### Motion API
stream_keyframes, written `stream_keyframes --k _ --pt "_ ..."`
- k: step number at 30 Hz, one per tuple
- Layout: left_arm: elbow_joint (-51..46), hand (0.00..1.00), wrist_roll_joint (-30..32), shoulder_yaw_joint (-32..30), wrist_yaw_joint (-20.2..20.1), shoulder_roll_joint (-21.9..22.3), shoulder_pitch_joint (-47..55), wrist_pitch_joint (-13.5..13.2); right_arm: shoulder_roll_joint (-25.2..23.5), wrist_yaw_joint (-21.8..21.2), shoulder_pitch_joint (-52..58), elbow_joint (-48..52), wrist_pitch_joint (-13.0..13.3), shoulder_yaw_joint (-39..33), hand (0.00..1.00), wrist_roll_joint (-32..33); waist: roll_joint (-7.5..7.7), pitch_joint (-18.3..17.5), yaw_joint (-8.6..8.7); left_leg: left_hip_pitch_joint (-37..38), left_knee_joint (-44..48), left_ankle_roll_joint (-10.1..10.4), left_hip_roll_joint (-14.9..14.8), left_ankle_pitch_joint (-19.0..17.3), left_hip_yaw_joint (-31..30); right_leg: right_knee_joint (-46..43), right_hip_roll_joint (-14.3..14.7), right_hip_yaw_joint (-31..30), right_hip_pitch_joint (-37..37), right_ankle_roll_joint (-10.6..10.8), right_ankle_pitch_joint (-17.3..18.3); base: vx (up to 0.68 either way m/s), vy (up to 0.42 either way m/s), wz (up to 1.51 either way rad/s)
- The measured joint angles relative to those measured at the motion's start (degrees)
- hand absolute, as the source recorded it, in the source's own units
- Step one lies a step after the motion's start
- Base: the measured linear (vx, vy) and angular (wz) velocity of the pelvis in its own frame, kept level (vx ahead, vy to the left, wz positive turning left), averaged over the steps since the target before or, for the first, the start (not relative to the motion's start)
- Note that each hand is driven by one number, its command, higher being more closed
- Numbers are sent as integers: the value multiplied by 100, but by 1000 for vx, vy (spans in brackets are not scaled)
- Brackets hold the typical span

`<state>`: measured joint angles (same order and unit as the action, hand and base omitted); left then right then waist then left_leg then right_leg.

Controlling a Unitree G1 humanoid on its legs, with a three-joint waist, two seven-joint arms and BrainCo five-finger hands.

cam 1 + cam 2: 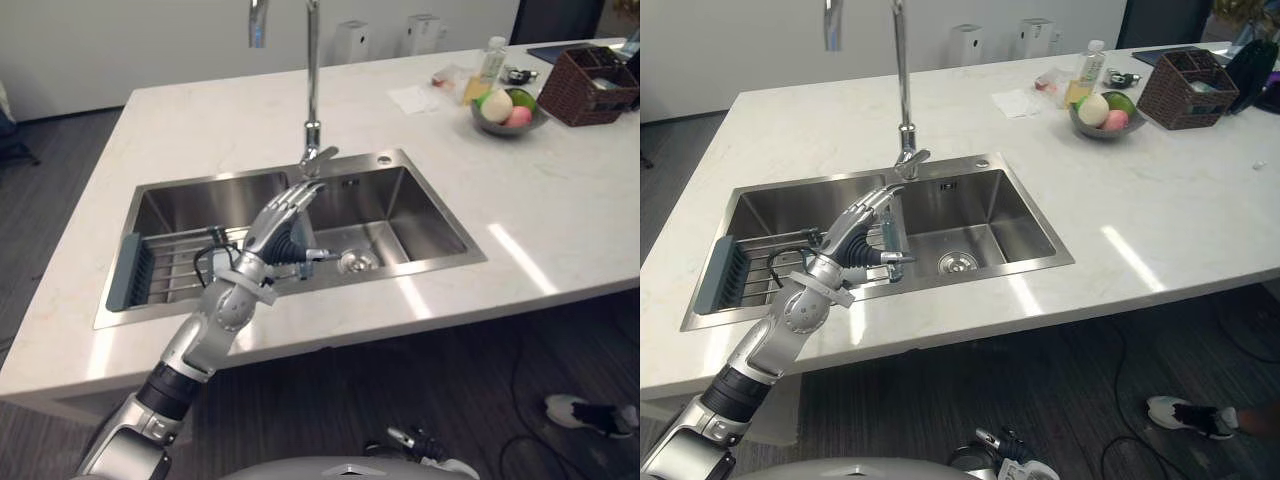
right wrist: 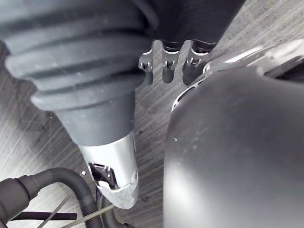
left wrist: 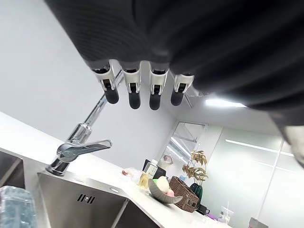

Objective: Walk over to the sink, pick up the cup, carry it to the dishwasher, place the cup inside the dishwasher, then close the dishwasher door

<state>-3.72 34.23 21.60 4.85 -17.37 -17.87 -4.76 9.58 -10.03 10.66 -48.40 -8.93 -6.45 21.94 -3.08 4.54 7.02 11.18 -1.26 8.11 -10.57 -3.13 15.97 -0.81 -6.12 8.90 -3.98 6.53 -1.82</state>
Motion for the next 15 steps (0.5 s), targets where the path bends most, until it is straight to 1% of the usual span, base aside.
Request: stream_keyframes --k 2,4,6,7,8,10,14,15 --pt "35 0 231 0 -36 -17 -1 147 2 -22 1 1 -27 131 0 -95 97 -41 2 -10 0 10 -38 1 98 142 54 -42 3 -24 -74 -52 -53 -18" --pt "125 0 496 4 -32 -35 -4 329 -6 -120 -1 1 -32 190 0 -175 155 -50 9 -24 -16 2 -22 6 147 280 53 -76 3 -56 -127 -51 -16 -12" --pt "358 0 815 14 -27 -112 -4 570 -73 -173 -20 0 -43 215 0 -208 264 -82 59 -27 -121 25 22 79 183 426 39 -101 4 -35 -217 -18 0 -7" --pt "409 0 896 17 -26 -141 -4 641 -72 -189 -15 0 -58 256 0 -208 282 -93 69 -26 -140 29 29 88 201 454 38 -106 4 -29 -238 6 7 -10" --pt "498 0 1008 61 -25 -222 -5 771 -53 -199 -21 1 -113 344 0 -211 307 -113 86 -1 -192 29 47 103 258 511 37 -143 3 17 -302 28 10 -18" --pt "566 0 1182 110 -26 -298 -6 918 -46 -206 -46 3 -154 355 0 -211 301 -111 97 -4 -197 27 68 104 293 541 27 -194 14 28 -341 41 10 -14" --pt "789 0 1559 123 -31 -320 -137 1171 -11 -214 -78 2 -237 460 0 -222 283 -107 189 2 -209 24 90 102 296 542 7 -147 6 28 -345 9 2 0" --pt "800 0 1572 123 -31 -329 -138 1191 -1 -216 -87 3 -251 482 0 -222 278 -110 197 2 -209 24 92 102 295 542 4 -135 4 28 -346 0 0 0"
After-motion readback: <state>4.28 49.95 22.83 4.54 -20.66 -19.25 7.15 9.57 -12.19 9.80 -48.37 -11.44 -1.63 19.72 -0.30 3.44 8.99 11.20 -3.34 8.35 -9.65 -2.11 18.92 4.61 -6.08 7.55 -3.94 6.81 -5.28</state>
